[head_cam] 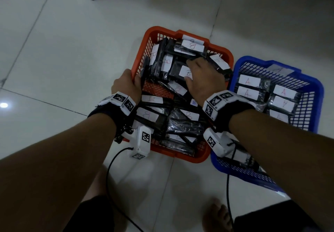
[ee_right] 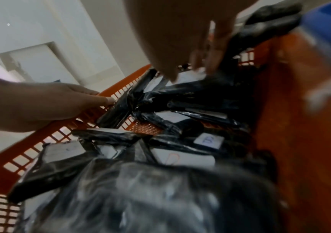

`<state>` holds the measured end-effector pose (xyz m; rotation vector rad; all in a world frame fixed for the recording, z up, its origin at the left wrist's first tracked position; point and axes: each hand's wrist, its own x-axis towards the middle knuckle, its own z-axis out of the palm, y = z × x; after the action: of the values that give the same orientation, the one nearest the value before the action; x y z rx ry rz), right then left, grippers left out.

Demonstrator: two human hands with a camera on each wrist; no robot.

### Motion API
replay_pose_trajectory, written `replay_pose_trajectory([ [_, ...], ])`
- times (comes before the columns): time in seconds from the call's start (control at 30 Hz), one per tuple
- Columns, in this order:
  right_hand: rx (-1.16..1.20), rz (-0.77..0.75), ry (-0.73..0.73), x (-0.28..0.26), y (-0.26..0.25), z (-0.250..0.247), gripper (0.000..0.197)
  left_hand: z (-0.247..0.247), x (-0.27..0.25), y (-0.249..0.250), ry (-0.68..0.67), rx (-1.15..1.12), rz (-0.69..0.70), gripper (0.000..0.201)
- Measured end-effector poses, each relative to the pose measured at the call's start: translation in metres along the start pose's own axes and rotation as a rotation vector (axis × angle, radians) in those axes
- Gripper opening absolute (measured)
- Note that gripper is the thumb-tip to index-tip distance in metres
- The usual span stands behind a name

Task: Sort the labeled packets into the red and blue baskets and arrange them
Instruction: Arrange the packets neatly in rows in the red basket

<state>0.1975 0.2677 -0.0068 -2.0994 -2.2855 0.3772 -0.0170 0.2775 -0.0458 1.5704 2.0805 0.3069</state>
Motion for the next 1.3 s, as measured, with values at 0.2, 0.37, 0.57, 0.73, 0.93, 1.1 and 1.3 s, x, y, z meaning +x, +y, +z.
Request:
replay_pose_trajectory([
  [0.2,-0.145,0.01,-0.103,0.009,-0.001,-0.002,0.049,-0.008,0.0,0.017,0.151,0.008,0.279,0.044],
  [0.37,0.044,0.007,-0.043,-0.009,0.004,-0.008,0.031,-0.012,0.0,0.049,0.028,0.022,0.699,0.013],
  [0.57,0.379,0.083,-0.128,-0.029,0.027,-0.026,0.022,0.012,0.0,0.071,-0.474,0.384,0.78,0.033],
  [0.73,0.394,0.05,-0.409,-0.039,0.037,-0.024,0.014,0.025,0.004,0.074,-0.478,0.54,0.815,0.044],
  [0.93,0.372,-0.031,-0.413,-0.043,0.026,-0.011,0.023,0.027,0.003,0.074,-0.515,0.588,0.743,0.049],
  [1.1,0.466,0.057,-0.502,-0.045,0.024,0.001,0.019,0.012,0.004,0.076,-0.611,0.423,0.552,0.043],
  [1.3,0.673,0.162,-0.481,-0.039,0.014,0.0,0.008,-0.01,0.006,0.078,-0.61,0.144,0.438,0.041],
])
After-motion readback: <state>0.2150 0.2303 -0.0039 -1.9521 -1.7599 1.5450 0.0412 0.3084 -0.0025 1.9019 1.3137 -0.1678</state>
